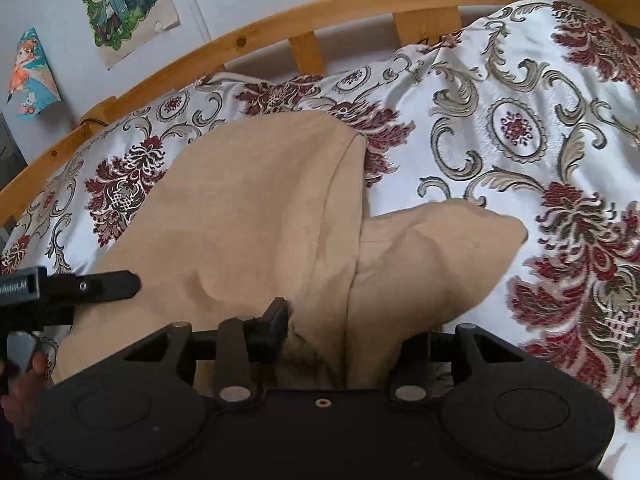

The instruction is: Fold large clothes

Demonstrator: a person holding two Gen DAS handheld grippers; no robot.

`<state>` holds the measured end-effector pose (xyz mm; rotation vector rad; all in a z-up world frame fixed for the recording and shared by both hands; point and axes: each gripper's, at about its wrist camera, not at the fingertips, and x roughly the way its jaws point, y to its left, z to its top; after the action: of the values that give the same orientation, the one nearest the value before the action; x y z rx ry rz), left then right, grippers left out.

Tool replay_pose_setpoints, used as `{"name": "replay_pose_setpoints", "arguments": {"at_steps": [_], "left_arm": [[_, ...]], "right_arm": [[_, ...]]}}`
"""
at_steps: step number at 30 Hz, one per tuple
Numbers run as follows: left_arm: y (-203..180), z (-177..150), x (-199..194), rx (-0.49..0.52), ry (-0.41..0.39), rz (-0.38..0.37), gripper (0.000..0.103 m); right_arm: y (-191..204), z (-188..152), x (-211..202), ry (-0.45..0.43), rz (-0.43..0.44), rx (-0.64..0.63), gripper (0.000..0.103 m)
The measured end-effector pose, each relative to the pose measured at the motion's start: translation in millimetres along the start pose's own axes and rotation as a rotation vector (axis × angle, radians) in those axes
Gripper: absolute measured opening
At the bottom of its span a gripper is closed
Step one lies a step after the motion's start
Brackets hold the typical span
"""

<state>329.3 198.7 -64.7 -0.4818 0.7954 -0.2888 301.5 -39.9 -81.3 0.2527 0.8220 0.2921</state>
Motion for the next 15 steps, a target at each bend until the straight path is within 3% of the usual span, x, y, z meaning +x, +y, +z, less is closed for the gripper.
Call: {"name": "replay_pose_setpoints", "arguments": {"at_steps": [5,11,15], "left_arm": [[-5.6,-0.5,-8.3,0.025,0.01,0.047,0.101],[-19.1,-9.2,-31.0,0.008,0.006,0.112,0.102],[-42.1,-16.5,-51.6,0.073,-0.037,0.147,0.102]], "right_arm": [[2.1,-4.2,-13.1,-0.009,-0.038,-0.042,0.074],[4.5,-8.2,-42.4,-0.039,-0.071,-0.073,0.091],[9.7,-11.0,-74.3,-0.11,-0.09,-0.091,0.098]]}}
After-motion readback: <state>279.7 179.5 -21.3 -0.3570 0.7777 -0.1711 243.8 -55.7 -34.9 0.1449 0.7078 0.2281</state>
